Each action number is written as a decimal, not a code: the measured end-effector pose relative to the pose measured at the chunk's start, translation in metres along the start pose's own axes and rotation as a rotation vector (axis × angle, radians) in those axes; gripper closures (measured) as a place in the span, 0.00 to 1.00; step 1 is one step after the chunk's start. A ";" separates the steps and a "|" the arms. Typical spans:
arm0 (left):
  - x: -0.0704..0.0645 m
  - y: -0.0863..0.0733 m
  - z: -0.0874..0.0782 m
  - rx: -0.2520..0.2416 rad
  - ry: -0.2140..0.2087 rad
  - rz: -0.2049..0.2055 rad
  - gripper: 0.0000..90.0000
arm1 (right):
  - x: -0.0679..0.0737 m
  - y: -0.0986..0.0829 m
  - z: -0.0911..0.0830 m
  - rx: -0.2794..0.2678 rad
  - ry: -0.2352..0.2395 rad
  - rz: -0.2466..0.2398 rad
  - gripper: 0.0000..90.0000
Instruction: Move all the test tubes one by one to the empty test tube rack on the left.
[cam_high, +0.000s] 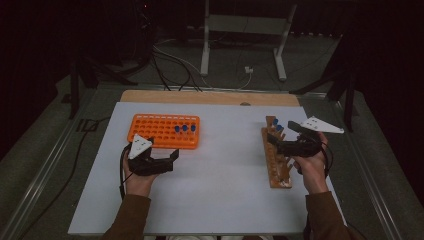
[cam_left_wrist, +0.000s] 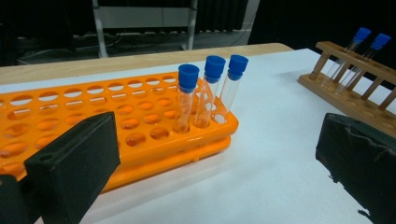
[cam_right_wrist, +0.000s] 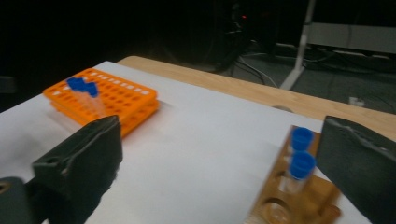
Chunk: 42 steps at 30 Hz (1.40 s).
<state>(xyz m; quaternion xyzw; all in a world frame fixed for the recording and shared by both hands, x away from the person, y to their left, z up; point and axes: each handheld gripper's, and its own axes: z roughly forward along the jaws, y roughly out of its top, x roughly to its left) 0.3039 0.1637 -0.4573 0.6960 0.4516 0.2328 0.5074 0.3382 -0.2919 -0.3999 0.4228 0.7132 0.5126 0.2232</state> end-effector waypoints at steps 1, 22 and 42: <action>0.000 0.000 0.000 -0.001 -0.003 -0.004 0.01 | -0.002 -0.001 0.000 0.004 -0.015 -0.002 0.02; 0.010 -0.010 0.003 0.017 0.015 -0.051 0.01 | -0.041 -0.023 0.043 0.140 -0.124 -0.016 0.61; 0.012 -0.014 0.004 0.030 0.028 -0.061 0.01 | -0.041 -0.029 0.057 0.182 -0.149 -0.030 0.84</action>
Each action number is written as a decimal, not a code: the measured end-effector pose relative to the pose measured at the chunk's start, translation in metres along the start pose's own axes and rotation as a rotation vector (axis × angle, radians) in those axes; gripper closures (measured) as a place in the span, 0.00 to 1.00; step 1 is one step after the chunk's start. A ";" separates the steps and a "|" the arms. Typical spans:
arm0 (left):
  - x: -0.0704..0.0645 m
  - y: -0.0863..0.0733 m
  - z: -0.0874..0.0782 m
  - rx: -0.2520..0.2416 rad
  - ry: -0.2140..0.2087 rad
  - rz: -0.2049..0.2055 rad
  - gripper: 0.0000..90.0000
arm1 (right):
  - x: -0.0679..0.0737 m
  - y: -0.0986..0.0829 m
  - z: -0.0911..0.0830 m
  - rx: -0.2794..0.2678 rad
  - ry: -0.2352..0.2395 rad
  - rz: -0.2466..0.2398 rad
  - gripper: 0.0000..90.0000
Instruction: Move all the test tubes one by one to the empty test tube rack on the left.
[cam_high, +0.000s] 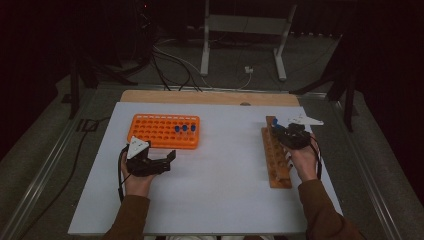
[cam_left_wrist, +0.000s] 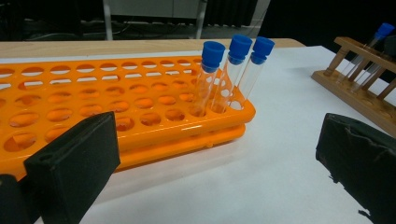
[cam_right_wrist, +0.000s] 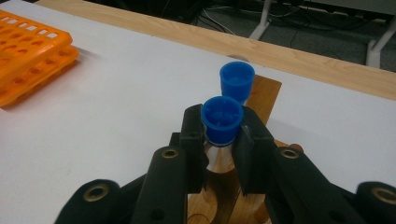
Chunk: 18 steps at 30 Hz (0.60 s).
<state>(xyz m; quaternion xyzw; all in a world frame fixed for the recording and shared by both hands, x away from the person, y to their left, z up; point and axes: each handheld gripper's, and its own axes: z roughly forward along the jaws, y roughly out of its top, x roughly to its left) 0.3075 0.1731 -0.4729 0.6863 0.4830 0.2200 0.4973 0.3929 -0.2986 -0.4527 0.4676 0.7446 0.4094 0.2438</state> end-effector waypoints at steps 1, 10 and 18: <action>0.000 0.000 0.000 0.003 0.001 0.001 0.01 | 0.000 0.000 0.000 0.000 -0.001 0.001 0.84; 0.001 0.000 0.000 0.004 0.002 -0.003 0.01 | -0.001 0.001 -0.005 -0.010 -0.007 0.012 0.85; 0.001 -0.001 0.001 0.010 0.004 -0.001 0.01 | -0.001 0.008 -0.016 -0.041 -0.005 0.011 0.85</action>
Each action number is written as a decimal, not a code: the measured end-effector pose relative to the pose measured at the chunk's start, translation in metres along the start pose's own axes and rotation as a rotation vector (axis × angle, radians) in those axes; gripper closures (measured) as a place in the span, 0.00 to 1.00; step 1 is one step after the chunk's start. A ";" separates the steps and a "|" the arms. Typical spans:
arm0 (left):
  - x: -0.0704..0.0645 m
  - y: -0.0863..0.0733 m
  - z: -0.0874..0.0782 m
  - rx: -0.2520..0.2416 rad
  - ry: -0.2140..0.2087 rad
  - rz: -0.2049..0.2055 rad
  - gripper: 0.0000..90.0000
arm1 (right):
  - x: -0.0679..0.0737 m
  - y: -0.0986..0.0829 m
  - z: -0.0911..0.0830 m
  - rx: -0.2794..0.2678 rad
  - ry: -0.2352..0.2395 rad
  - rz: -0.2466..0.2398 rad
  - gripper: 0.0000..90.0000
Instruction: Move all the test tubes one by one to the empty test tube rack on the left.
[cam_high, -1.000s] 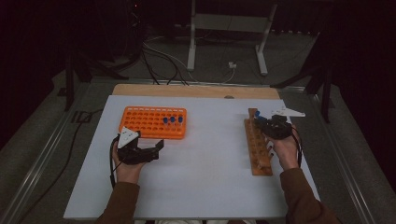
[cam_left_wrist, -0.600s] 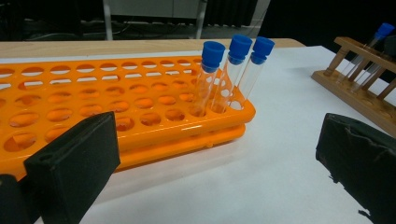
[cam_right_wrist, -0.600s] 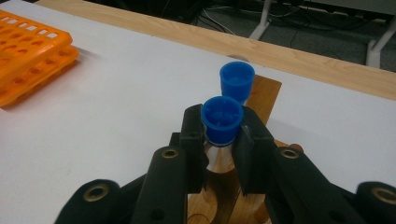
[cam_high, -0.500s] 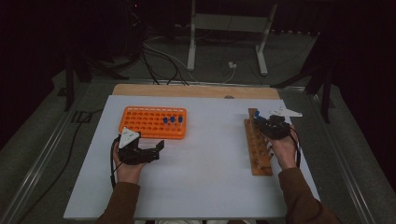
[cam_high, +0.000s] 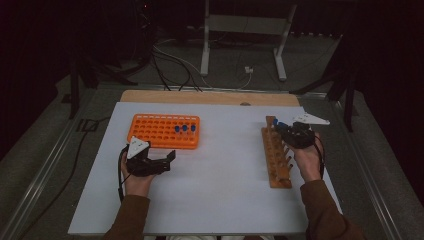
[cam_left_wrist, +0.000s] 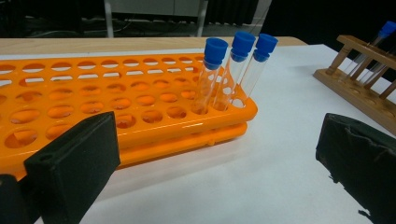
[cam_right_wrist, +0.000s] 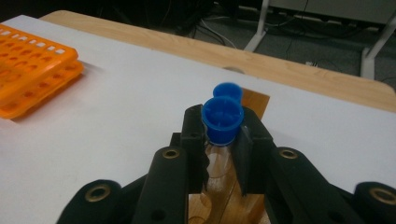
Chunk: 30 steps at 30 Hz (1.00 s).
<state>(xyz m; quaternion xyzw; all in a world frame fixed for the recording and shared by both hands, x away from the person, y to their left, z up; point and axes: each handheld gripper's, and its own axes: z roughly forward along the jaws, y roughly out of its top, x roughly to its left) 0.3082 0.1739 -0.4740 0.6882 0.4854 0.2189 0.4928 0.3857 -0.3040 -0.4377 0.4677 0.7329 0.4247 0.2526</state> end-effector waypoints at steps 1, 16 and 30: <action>0.000 0.000 0.000 0.002 0.000 -0.002 0.01 | 0.000 0.001 -0.002 -0.003 0.000 -0.001 0.85; -0.001 -0.002 0.003 0.014 0.001 0.003 0.01 | 0.001 0.026 -0.028 -0.065 -0.009 -0.039 0.85; -0.004 0.000 0.004 0.008 -0.011 0.011 0.01 | 0.015 0.042 -0.038 -0.111 0.031 -0.060 0.85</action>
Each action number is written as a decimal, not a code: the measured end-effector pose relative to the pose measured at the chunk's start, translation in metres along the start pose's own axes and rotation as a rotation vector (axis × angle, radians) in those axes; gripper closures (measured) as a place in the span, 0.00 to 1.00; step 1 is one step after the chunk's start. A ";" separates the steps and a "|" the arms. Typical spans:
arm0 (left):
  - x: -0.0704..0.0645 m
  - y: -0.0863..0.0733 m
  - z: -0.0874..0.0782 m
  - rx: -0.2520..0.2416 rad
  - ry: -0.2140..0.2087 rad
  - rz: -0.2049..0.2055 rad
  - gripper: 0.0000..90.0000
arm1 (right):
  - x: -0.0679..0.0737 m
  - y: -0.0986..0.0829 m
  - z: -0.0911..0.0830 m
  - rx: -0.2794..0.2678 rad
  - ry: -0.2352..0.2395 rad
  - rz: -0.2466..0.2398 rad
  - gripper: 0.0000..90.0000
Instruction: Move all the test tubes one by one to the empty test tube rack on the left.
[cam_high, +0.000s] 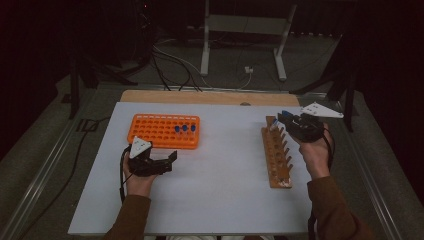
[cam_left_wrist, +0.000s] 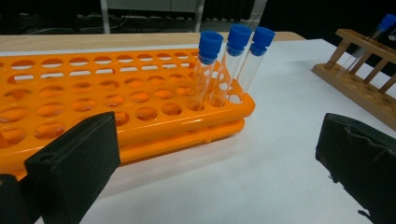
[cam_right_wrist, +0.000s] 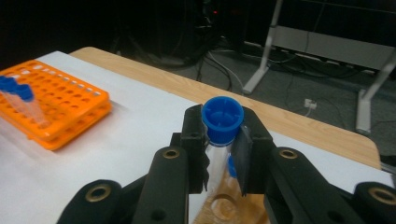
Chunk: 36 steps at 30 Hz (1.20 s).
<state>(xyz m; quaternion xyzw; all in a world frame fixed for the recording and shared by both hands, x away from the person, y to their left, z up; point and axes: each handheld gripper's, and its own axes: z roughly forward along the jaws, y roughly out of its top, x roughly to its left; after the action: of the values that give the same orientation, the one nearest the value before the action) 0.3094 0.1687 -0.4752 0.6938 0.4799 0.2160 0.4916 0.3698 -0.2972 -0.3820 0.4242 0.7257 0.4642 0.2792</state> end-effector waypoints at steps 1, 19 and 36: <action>-0.001 0.000 0.000 -0.001 -0.002 0.002 0.01 | 0.001 0.000 0.000 -0.001 0.007 0.001 0.85; -0.013 0.004 0.003 -0.019 -0.025 0.023 0.01 | 0.043 -0.002 0.019 0.032 0.142 -0.011 0.85; -0.033 0.008 0.009 -0.038 -0.063 0.068 0.04 | 0.084 -0.001 0.033 0.039 0.245 -0.045 0.85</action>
<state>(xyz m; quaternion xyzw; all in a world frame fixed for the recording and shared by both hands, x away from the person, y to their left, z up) 0.3052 0.1349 -0.4664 0.7068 0.4359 0.2198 0.5120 0.3557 -0.2094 -0.3972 0.3532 0.7726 0.4919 0.1907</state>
